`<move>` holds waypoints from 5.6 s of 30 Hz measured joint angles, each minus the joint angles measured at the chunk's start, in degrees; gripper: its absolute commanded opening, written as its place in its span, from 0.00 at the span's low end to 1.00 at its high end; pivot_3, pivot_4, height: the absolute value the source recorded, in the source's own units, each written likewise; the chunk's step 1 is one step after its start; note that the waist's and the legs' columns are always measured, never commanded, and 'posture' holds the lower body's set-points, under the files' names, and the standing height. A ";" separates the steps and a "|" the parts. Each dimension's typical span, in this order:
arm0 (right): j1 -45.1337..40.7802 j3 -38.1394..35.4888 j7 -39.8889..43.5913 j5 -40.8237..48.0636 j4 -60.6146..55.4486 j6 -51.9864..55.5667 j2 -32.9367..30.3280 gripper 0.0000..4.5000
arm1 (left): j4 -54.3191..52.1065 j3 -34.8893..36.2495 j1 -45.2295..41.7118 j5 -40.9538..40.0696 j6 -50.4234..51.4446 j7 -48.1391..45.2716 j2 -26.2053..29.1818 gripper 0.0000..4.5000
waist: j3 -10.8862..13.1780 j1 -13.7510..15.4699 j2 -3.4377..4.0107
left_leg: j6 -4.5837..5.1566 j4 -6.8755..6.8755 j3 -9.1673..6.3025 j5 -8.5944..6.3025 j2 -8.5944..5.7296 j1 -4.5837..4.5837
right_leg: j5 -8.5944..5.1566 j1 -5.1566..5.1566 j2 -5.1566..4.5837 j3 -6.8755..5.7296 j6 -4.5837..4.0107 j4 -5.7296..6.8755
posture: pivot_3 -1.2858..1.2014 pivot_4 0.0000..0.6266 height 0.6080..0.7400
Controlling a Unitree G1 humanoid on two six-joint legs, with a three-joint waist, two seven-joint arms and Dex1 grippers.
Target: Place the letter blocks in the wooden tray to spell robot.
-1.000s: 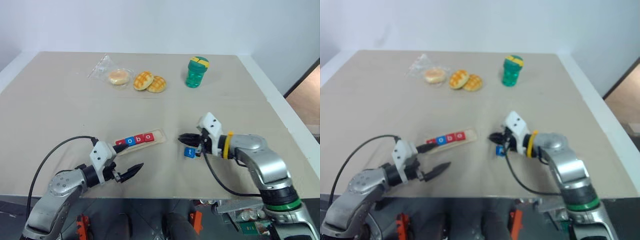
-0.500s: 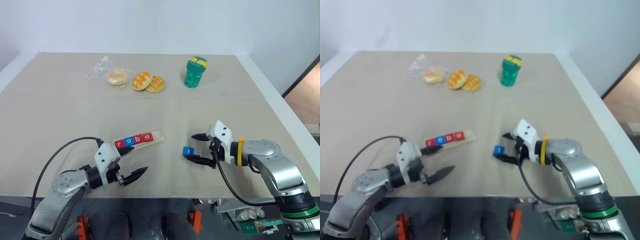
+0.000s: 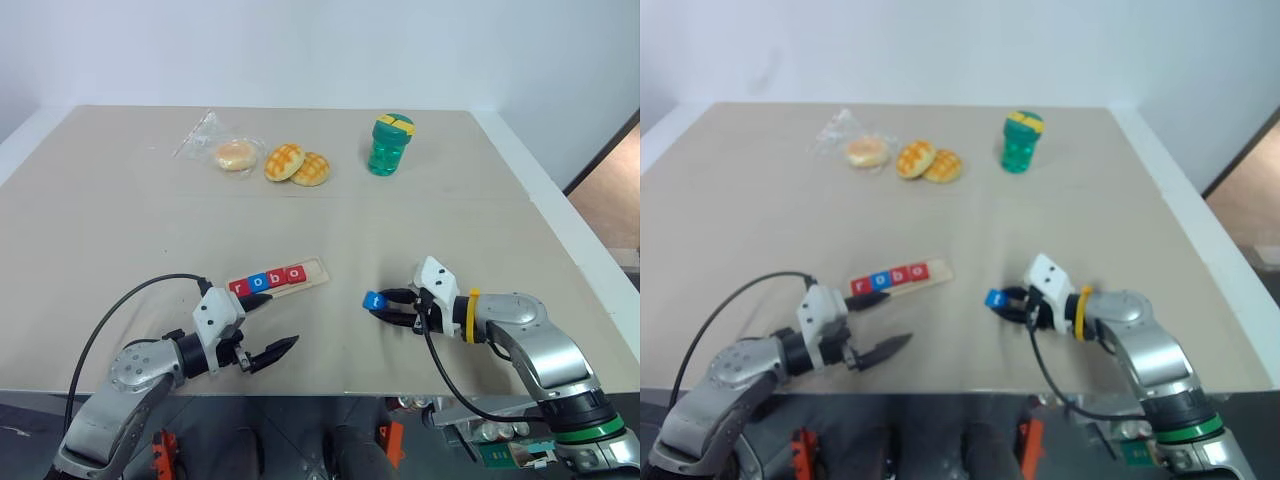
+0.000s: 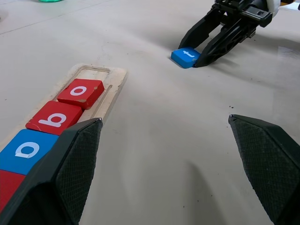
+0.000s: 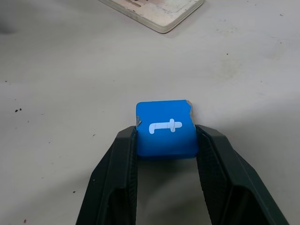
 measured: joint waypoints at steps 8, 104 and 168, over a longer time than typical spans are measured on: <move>-3.81 0.67 0.07 0.09 0.20 0.08 1.26 0.27 | 1.26 0.12 -0.20 2.44 -1.70 2.30 -0.85 1.00 | 0.02 -0.20 0.03 | 0.02 0.00 0.11 0.02 0.04 0.07 | 0.10 -0.04 0.04 0.10 -0.03 0.01 | 0.52 0.24 1.00; -50.13 11.99 22.91 -19.00 74.93 -43.41 23.90 0.38 | -1.53 1.14 1.98 3.55 2.76 17.67 -10.92 1.00 | 0.04 -0.14 0.05 | 0.14 -0.09 0.06 0.26 0.04 0.05 | 0.53 -0.05 0.02 0.01 -0.47 0.00 | 0.52 0.24 1.00; -52.55 10.78 23.98 -22.54 78.55 -45.81 26.57 0.38 | -1.91 1.19 2.85 3.59 3.53 17.92 -11.08 1.00 | 0.05 -0.14 0.06 | 0.12 -0.12 0.05 0.27 0.04 0.05 | 0.52 -0.05 0.01 0.01 -0.48 0.00 | 0.52 0.24 1.00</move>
